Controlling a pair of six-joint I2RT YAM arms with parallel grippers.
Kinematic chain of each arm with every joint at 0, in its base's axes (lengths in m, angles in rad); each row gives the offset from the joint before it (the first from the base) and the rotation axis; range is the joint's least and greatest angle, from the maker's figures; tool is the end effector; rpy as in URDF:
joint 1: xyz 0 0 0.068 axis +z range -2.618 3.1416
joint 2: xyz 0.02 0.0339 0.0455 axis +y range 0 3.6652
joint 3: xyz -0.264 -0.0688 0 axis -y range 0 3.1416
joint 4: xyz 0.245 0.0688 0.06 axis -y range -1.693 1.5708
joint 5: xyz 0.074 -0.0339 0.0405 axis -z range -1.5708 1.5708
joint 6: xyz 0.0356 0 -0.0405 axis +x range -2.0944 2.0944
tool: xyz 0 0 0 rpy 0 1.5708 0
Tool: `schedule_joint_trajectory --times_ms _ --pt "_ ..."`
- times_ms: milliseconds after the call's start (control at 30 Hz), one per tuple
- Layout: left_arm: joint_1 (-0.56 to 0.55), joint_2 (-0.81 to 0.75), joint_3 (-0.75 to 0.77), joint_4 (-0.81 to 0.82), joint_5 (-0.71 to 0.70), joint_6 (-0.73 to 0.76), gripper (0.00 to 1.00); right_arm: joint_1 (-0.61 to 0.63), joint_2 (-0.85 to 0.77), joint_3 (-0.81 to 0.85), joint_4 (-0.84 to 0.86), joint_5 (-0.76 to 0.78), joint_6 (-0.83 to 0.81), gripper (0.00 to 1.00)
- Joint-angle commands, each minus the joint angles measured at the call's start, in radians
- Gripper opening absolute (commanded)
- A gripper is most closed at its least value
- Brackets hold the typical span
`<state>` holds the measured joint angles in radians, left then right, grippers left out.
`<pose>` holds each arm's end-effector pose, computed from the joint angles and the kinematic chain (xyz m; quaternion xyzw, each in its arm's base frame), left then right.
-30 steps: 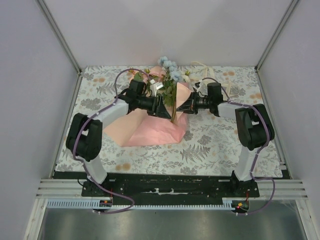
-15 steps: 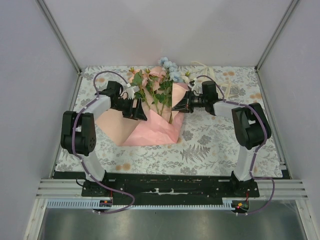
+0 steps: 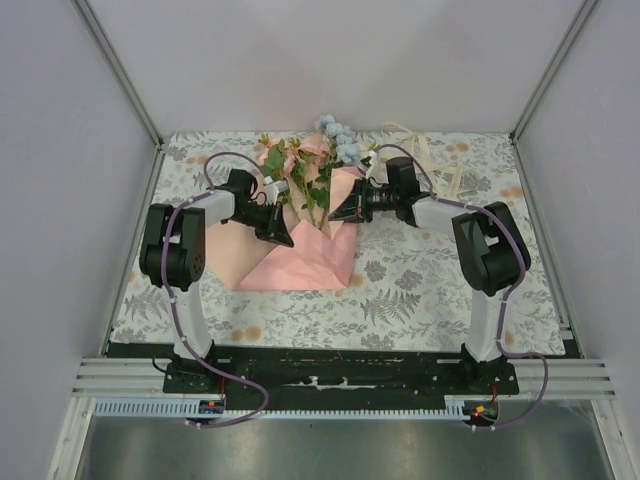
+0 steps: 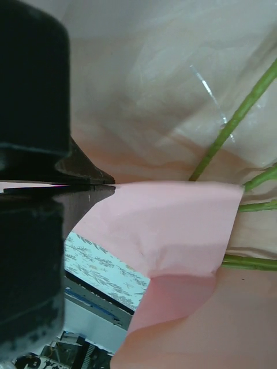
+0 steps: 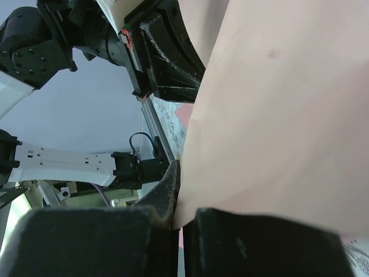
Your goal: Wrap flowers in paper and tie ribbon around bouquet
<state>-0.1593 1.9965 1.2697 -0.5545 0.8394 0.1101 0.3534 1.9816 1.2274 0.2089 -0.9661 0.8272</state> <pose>0.3709 -0.0864 0.1423 0.1796 0.8876 -0.4063 0.1218 0.3892 0.1748 0.1826 -0.0404 0.8036 0.5781 0.1356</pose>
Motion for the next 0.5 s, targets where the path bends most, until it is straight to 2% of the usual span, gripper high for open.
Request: schedule_joint_trajectory --times_ms 0,233,467 --pt "-0.005 0.031 0.04 0.074 0.018 -0.038 0.02 0.053 0.068 0.07 0.035 0.017 -0.004 0.0" --pt "-0.005 0.05 0.028 0.116 0.01 -0.058 0.02 0.128 0.203 0.191 0.06 0.036 0.013 0.0" --pt "-0.005 0.073 0.031 0.134 0.01 -0.069 0.02 0.16 0.295 0.237 0.06 0.053 -0.019 0.0"
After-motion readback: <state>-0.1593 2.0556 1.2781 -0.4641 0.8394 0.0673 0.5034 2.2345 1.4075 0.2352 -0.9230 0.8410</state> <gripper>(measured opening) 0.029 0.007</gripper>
